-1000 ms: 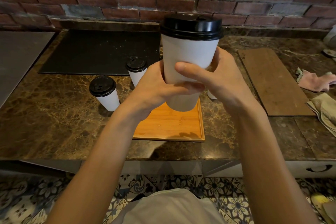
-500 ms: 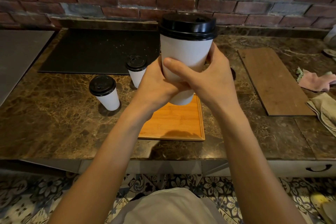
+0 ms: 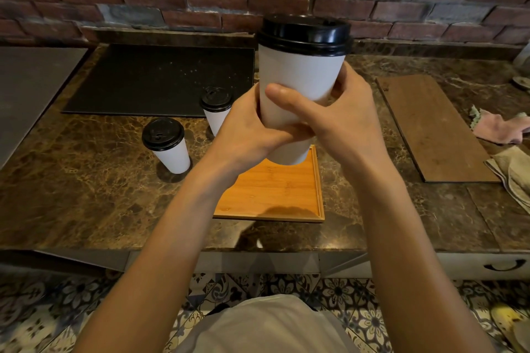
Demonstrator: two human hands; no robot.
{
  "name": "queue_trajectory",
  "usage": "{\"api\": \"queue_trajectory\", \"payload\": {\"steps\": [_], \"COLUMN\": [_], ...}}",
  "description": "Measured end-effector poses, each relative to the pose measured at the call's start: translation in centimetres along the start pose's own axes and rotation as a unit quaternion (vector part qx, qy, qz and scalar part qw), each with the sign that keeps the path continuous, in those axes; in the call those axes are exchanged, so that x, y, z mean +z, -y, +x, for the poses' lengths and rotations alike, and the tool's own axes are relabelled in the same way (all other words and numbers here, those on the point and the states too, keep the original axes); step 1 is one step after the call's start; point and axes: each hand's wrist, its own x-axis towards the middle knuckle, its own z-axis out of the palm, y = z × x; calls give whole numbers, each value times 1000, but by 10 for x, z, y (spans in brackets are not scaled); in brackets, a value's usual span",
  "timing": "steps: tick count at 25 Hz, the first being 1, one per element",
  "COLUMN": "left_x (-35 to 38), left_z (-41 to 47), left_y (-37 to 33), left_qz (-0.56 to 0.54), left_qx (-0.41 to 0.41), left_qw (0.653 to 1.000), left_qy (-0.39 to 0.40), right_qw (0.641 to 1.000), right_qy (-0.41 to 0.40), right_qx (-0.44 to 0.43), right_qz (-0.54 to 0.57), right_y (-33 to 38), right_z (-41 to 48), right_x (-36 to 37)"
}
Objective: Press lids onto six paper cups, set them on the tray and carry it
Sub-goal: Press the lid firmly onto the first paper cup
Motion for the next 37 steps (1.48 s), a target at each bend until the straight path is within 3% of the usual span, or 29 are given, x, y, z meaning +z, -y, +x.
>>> {"api": "queue_trajectory", "payload": {"steps": [11, 18, 30, 37], "left_x": [-5, -7, -2, 4], "left_z": [-2, -5, -5, -2], "left_y": [-5, -2, -1, 4], "left_qz": [-59, -67, -12, 16], "left_qx": [-46, -52, -19, -1], "left_qw": [989, 989, 1000, 1000], "left_qy": [126, 122, 14, -20], "right_qw": [986, 985, 998, 998], "right_qy": [124, 143, 61, -33], "right_qx": [-4, 7, -9, 9], "right_qz": [115, 101, 11, -60], "right_y": [-14, -16, -6, -6], "right_z": [3, 3, -1, -7], "right_x": [-17, -15, -4, 9]}}
